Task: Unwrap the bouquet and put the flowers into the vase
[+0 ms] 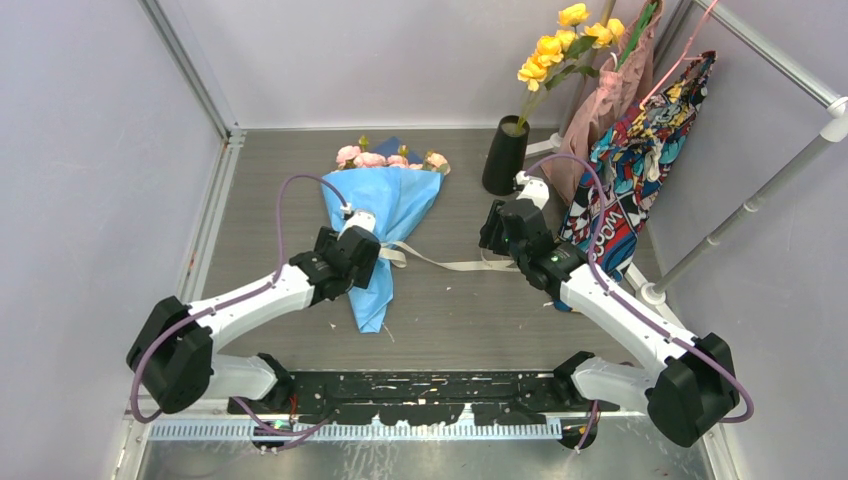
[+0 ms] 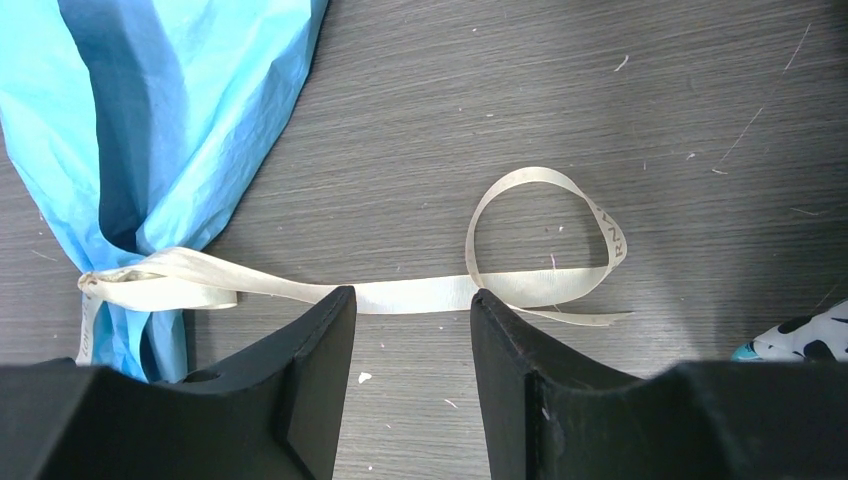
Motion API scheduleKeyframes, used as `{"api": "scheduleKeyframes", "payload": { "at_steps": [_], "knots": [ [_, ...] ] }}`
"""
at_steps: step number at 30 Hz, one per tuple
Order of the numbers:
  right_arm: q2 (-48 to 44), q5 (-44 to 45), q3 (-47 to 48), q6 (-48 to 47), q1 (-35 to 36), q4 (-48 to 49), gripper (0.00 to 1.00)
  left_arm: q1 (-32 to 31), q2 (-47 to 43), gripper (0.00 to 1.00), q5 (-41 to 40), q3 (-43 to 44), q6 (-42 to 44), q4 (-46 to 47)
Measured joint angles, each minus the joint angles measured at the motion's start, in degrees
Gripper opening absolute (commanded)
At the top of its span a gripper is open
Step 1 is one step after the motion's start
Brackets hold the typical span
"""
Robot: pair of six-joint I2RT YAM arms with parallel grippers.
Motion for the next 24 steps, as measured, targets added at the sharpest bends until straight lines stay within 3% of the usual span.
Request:
{"api": "scheduleKeyframes", "payload": {
  "at_steps": [24],
  "knots": [
    [-0.42, 1.53, -0.11, -0.02, 0.00, -0.31, 0.50, 0.00, 12.04, 0.74, -2.34, 8.55, -2.40, -6.23]
  ]
}}
